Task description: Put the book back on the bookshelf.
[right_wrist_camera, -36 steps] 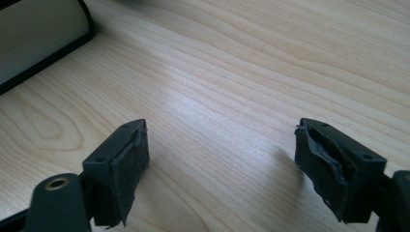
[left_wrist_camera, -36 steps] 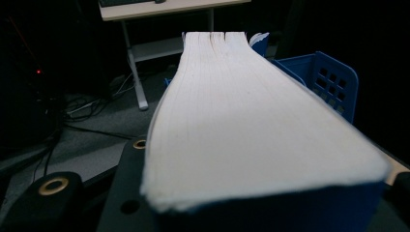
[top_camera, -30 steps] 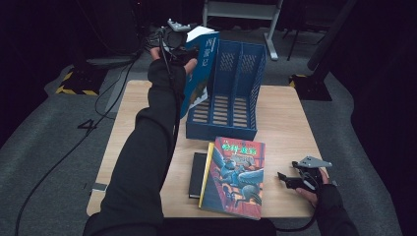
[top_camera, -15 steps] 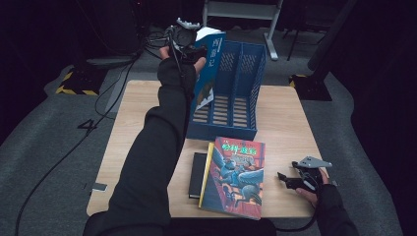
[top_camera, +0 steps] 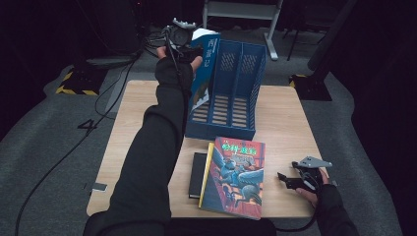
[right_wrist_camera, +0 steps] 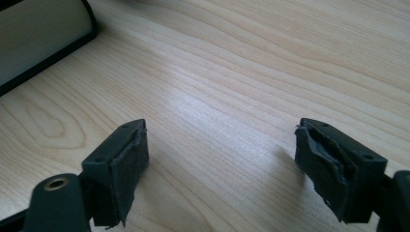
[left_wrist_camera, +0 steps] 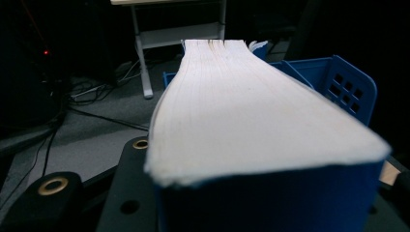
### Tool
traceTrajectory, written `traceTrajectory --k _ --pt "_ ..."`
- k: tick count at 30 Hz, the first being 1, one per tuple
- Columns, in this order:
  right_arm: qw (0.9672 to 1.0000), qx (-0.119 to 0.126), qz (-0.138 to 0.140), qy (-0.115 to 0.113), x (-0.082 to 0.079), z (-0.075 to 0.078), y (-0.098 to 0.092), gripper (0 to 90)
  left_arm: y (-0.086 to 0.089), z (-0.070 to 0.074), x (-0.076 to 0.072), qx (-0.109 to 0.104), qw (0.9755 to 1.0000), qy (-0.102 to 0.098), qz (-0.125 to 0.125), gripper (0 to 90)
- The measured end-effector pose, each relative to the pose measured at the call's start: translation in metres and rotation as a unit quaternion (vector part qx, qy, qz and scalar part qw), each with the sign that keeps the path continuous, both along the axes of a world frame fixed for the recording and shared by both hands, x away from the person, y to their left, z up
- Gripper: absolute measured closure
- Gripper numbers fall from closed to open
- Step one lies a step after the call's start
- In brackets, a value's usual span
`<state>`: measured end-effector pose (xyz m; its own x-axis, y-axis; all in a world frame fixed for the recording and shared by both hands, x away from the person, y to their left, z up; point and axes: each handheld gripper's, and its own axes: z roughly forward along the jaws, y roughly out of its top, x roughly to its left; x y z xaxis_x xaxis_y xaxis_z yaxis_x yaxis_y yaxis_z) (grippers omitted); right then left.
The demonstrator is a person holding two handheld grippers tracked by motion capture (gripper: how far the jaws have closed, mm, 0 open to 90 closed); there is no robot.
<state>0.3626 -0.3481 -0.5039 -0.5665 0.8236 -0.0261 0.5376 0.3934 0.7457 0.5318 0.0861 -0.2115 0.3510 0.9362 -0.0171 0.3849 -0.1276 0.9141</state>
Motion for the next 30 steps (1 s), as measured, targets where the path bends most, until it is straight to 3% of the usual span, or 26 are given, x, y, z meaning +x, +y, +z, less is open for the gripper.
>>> traceTrajectory --k 10,20,23,27,30 --pt "1.0 -0.001 0.001 -0.001 -0.001 0.0 0.0 19.9 -0.013 -0.003 0.01 0.005 0.9997 0.004 0.022 60.5" --pt "1.0 -0.003 0.002 -0.003 -0.002 0.0 0.0 19.9 0.0 -0.005 0.006 -0.051 0.9984 0.001 0.024 60.5" --pt "1.0 -0.002 0.001 -0.002 -0.002 0.0 0.0 20.0 0.002 -0.003 0.005 -0.047 0.9986 -0.002 0.024 60.5" --pt "1.0 -0.002 0.001 -0.002 -0.002 0.0 0.0 20.0 0.002 -0.001 0.004 -0.026 0.9992 -0.011 0.029 60.4" --pt "1.0 -0.001 0.001 -0.001 -0.002 0.0 0.0 20.0 0.003 -0.006 0.006 -0.026 0.9994 -0.008 0.022 60.3"
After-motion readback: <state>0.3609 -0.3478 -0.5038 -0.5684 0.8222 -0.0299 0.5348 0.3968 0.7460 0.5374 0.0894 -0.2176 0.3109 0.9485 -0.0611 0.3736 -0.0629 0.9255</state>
